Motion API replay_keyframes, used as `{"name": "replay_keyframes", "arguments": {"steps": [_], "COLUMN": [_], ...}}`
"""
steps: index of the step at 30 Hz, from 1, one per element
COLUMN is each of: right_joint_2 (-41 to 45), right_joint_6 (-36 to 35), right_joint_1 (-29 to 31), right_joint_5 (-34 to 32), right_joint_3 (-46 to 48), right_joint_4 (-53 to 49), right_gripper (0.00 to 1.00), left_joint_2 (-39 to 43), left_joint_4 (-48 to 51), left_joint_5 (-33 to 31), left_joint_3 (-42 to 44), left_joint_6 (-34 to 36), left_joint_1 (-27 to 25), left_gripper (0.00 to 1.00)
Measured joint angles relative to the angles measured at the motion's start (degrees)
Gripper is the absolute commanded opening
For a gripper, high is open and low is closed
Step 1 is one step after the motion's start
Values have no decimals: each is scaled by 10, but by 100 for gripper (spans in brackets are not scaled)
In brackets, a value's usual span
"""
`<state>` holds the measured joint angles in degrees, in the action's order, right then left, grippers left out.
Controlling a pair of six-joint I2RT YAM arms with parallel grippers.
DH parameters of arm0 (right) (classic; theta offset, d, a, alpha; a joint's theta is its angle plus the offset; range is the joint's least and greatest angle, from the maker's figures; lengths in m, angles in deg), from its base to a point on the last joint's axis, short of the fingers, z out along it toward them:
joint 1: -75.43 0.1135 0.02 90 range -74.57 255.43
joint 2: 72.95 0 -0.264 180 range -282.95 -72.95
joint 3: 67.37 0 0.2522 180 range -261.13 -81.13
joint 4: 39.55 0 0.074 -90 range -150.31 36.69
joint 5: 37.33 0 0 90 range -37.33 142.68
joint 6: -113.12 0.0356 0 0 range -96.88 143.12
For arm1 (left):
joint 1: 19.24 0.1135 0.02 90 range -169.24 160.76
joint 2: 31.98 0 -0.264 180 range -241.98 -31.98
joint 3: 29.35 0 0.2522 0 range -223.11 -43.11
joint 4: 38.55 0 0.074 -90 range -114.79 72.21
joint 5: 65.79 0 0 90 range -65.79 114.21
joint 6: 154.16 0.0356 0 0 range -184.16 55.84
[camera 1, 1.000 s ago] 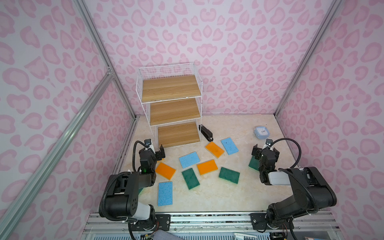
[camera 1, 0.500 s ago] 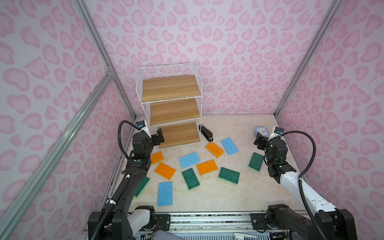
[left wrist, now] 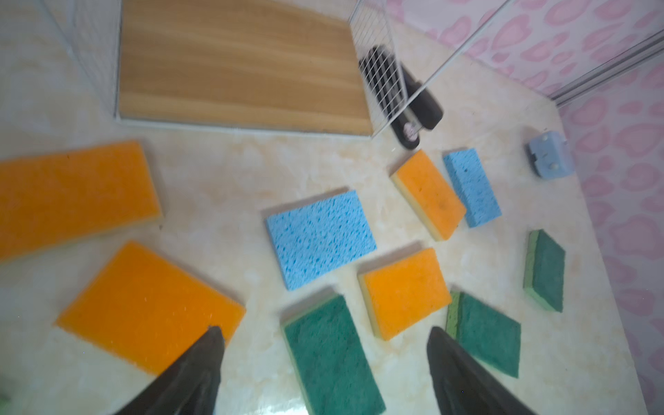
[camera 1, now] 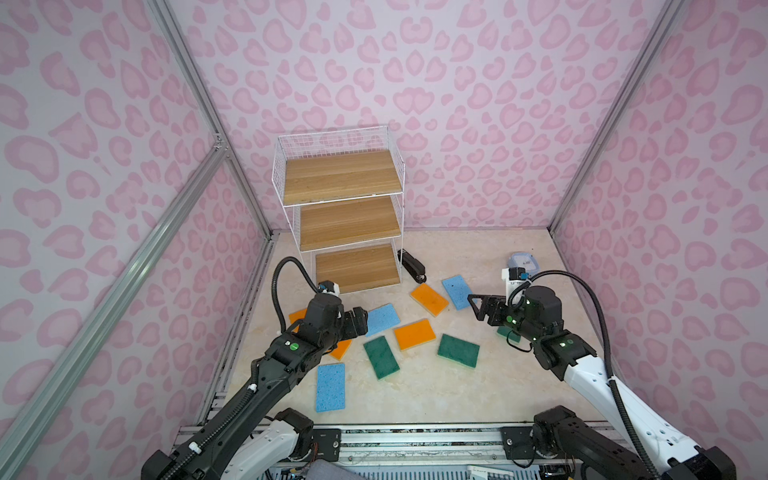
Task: Place and organize the cleaning sponges onto the shelf
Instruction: 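Reach the left gripper down over a green sponge while the right arm moves inward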
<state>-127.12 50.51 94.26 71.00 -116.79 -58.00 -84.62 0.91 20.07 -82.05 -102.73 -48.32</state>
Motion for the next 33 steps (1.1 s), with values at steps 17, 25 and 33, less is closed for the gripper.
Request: {"name": "replay_keyframes", "arguments": {"steps": [17,25,33], "right_joint_2": [-123,-124,-124], "right_joint_6": [60,74,80], "right_joint_1": [37,83,111], "right_joint_5": [92,64,42], "right_joint_3": [-4,-3,-6], "right_joint_4": [18,23,22], "right_gripper": [79,77,76], "left_joint_2": [-39,-91,-63], "left_joint_4": [-74,-138,-146], "left_joint_5": [-15,26,27], "left_joint_3": [139,152,188], "left_joint_6": [-169,-187,-213], "left_joint_1": [-88,-88,-88], "left_gripper": [70,59,54]}}
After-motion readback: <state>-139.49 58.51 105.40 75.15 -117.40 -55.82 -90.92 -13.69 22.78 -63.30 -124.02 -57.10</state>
